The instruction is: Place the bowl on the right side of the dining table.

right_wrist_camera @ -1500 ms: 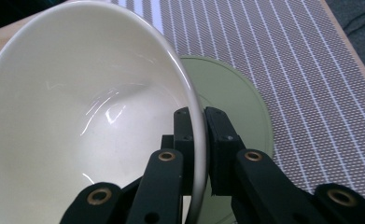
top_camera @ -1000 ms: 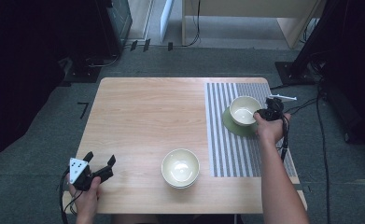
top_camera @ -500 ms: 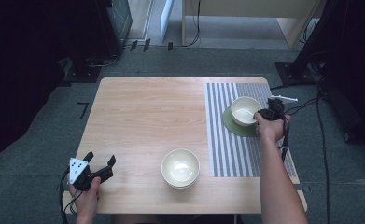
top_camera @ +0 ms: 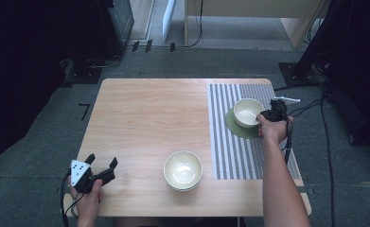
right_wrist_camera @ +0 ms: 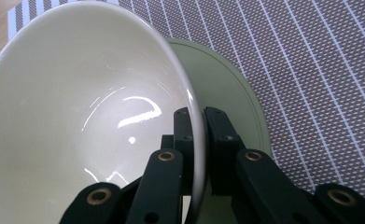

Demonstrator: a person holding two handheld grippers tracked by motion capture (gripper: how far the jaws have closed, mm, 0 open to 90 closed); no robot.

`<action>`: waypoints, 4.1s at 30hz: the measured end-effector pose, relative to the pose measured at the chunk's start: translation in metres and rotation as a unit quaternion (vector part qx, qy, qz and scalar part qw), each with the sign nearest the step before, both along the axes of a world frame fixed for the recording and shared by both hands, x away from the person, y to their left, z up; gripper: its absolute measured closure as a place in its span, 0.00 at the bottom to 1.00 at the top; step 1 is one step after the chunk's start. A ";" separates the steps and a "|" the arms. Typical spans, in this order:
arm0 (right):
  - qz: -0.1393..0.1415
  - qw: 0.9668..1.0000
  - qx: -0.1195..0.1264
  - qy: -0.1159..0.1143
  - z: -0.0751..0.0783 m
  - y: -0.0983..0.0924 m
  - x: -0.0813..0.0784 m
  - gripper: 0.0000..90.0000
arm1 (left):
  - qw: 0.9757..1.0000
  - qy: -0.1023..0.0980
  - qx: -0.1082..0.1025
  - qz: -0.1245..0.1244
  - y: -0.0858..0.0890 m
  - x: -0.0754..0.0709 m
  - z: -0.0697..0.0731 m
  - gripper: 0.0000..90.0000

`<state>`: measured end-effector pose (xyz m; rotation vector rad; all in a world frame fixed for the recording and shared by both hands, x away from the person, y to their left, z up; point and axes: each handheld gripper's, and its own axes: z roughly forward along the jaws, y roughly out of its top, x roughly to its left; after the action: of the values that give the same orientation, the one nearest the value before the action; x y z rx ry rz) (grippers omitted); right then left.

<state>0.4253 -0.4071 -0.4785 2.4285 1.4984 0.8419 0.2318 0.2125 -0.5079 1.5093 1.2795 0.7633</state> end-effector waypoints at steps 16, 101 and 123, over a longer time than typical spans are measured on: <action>-0.012 1.000 0.010 -0.008 0.001 -0.002 -0.002 0.91 | 1.000 -0.001 0.001 0.000 0.000 0.000 0.000 0.10; 0.088 0.963 -0.112 -0.227 0.013 0.023 -0.120 0.00 | 1.000 -0.001 0.013 -0.002 -0.004 0.000 0.000 0.11; 0.084 0.963 -0.122 -0.225 0.000 0.013 -0.155 0.00 | 1.000 -0.001 0.014 -0.003 -0.005 -0.001 0.000 0.10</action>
<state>0.2703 -0.3942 -0.4787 1.8008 1.5298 1.0799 0.2312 0.2078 -0.5082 1.5349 1.2672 0.7814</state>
